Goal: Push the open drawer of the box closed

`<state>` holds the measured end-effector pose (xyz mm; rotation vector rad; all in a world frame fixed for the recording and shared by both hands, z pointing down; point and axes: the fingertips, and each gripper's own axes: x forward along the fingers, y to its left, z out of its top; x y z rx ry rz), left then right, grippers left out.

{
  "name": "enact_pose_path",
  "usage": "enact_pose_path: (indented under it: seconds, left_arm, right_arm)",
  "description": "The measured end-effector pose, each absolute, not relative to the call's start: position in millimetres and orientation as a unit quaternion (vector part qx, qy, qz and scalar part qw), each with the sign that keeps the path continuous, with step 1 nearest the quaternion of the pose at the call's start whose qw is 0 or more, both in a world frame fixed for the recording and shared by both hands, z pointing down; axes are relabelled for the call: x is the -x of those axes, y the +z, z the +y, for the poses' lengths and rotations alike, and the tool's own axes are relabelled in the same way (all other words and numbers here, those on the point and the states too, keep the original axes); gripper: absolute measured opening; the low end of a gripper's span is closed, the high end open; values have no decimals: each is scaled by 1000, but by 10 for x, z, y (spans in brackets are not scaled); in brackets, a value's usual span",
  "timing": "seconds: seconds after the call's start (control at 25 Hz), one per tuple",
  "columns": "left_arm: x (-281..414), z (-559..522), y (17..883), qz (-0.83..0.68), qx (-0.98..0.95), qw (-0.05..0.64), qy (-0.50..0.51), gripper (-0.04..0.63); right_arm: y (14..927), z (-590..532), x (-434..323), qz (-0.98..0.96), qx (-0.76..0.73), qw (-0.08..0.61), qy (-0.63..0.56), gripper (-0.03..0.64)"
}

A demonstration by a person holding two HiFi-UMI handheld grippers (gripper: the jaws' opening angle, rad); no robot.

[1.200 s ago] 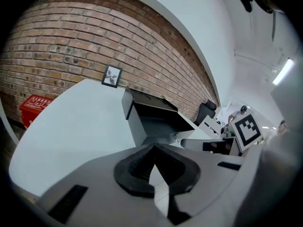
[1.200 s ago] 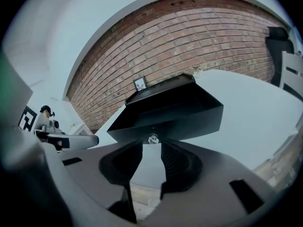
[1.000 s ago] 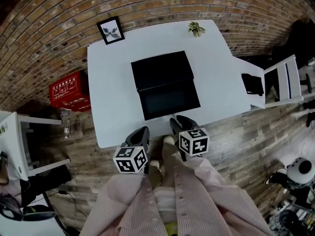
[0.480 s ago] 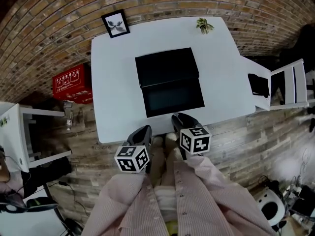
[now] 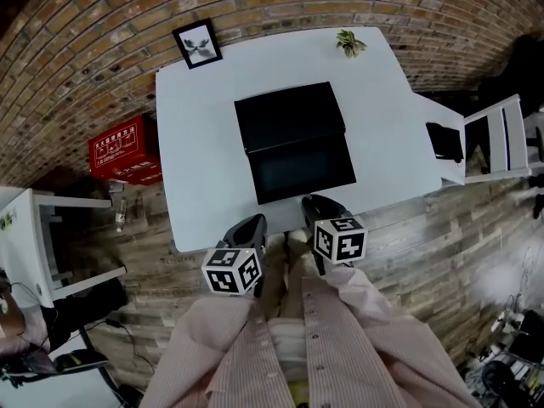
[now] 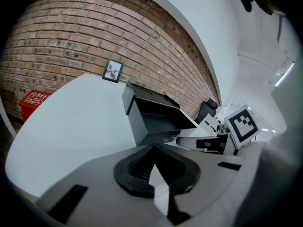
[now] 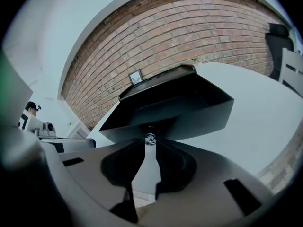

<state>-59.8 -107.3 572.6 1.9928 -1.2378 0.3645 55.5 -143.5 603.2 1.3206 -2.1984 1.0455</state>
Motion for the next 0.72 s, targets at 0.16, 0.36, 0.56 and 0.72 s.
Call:
enact_pose_path:
  seconds: [0.16, 0.36, 0.56, 0.72]
  left_arm:
    - [569, -1106, 5720, -474, -784, 374, 144, -5]
    - [554, -1159, 5708, -465, -790, 373, 144, -5]
    - [549, -1199, 5689, -463, -792, 372, 143, -5]
    - [572, -1234, 5681, -465, -792, 370, 142, -5]
  right_arm:
    - [6003, -1445, -553, -778, -473, 181, 372, 77]
    - [5971, -1491, -530, -778, -476, 178, 368, 77]
    - [5959, -1526, -560, -775, -481, 179, 369, 77]
    - [5949, -1567, -543, -774, -483, 178, 369, 77]
